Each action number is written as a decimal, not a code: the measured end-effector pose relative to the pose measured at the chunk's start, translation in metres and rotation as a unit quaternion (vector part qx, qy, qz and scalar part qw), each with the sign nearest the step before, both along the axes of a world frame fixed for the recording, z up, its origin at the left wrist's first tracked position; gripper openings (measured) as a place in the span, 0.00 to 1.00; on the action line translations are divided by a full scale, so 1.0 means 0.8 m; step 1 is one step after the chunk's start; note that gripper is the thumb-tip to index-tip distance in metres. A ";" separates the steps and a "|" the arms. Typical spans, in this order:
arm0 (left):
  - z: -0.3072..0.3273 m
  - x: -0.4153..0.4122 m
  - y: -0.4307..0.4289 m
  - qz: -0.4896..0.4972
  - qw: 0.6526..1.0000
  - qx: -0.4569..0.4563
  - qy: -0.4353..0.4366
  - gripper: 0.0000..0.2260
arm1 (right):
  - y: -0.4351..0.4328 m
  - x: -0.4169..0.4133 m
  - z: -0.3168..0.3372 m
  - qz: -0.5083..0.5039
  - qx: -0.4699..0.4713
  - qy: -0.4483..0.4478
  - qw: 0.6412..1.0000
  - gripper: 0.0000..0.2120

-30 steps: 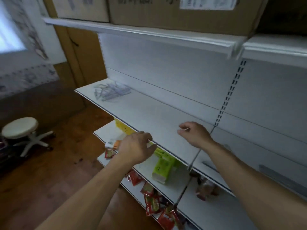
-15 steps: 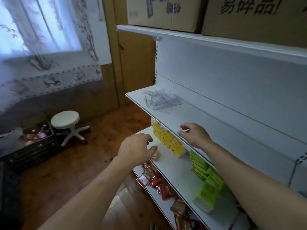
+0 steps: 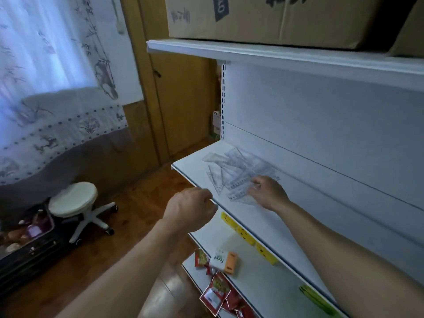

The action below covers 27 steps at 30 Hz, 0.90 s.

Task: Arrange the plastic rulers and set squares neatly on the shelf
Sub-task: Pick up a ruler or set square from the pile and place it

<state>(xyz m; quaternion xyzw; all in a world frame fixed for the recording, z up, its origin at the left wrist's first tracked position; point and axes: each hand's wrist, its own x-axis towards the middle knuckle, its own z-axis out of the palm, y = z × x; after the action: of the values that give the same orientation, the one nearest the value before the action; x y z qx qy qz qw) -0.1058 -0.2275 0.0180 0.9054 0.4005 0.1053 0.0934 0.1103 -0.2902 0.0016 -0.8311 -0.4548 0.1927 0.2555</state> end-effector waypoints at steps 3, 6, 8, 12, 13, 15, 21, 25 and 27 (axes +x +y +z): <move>0.000 0.027 0.051 -0.029 0.999 -0.015 -0.006 0.17 | 0.039 0.017 -0.005 -0.026 -0.002 -0.010 1.000 0.22; -0.004 0.052 0.097 -0.060 0.998 -0.031 0.004 0.17 | 0.069 0.032 -0.012 -0.047 -0.009 -0.020 0.999 0.23; -0.005 0.071 0.127 -0.082 0.996 -0.039 0.000 0.17 | 0.090 0.041 -0.017 -0.063 -0.010 -0.023 0.998 0.24; -0.012 0.104 0.189 -0.128 0.991 -0.049 0.008 0.17 | 0.133 0.048 -0.029 -0.096 -0.010 -0.036 0.995 0.26; -0.014 0.110 0.205 -0.140 0.989 -0.049 0.012 0.17 | 0.144 0.049 -0.032 -0.099 -0.015 -0.046 0.994 0.27; -0.016 0.122 0.236 -0.166 0.984 -0.056 0.015 0.18 | 0.167 0.050 -0.036 -0.102 -0.029 -0.063 0.992 0.28; -0.023 0.152 0.311 -0.228 0.972 -0.049 0.004 0.17 | 0.218 0.051 -0.045 -0.080 -0.090 -0.132 0.984 0.27; -0.034 0.162 0.337 -0.267 0.962 -0.065 -0.001 0.17 | 0.225 0.047 -0.061 -0.087 -0.088 -0.167 0.978 0.20; -0.041 0.164 0.344 -0.284 0.956 -0.079 0.002 0.17 | 0.225 0.046 -0.064 -0.104 -0.067 -0.194 0.973 0.15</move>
<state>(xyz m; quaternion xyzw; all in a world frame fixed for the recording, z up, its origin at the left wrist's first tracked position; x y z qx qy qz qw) 0.0255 0.0479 -0.0145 0.9717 0.1344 0.0409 0.1900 0.1473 -0.1101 -0.0498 -0.9105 -0.3931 0.0308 0.1248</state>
